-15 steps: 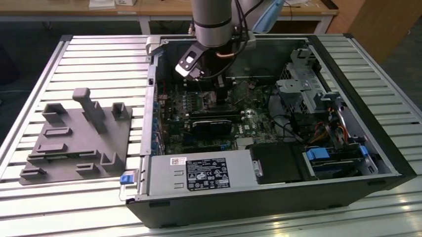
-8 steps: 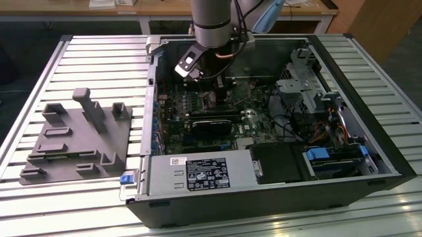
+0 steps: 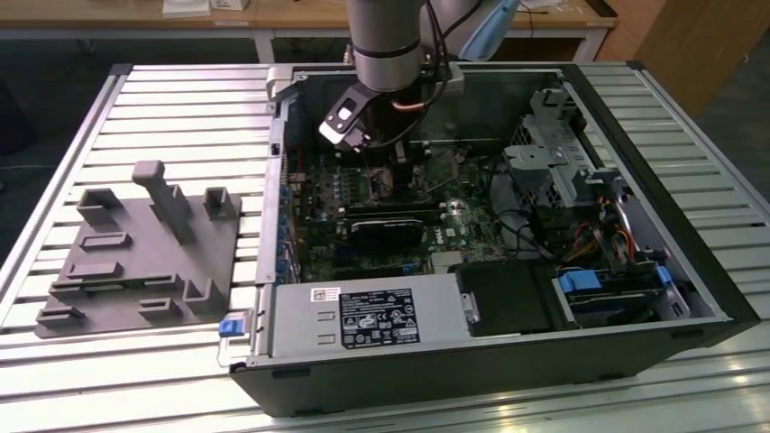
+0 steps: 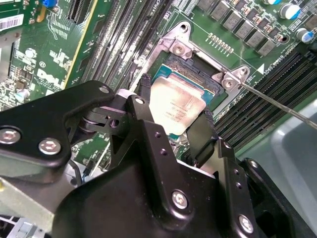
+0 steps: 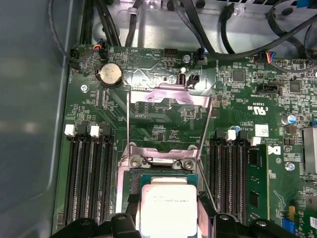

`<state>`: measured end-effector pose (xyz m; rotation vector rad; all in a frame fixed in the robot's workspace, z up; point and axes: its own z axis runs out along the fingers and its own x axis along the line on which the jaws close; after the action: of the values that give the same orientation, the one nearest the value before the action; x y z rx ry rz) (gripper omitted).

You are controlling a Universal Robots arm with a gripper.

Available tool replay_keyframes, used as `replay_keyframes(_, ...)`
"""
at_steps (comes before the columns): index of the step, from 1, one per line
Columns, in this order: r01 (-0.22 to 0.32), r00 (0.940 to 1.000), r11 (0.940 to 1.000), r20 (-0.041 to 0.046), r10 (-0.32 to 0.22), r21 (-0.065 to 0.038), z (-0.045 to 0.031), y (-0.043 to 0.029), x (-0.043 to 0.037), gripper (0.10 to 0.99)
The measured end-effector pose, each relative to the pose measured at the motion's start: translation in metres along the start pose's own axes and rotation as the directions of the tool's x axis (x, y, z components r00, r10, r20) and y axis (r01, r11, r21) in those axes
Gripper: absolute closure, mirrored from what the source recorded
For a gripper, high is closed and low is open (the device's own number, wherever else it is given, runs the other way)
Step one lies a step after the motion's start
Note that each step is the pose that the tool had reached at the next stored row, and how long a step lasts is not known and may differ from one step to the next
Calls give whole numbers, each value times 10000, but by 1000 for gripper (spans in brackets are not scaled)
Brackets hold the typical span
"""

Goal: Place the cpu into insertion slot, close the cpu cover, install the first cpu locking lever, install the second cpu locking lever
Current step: 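Place the cpu into insertion slot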

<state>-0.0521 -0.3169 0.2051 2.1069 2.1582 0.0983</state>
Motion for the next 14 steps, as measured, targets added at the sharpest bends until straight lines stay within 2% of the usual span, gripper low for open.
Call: replay_keyframes(14, -38, 10000, 10000, 2, 38, 4, 80, -23, 33, 545)
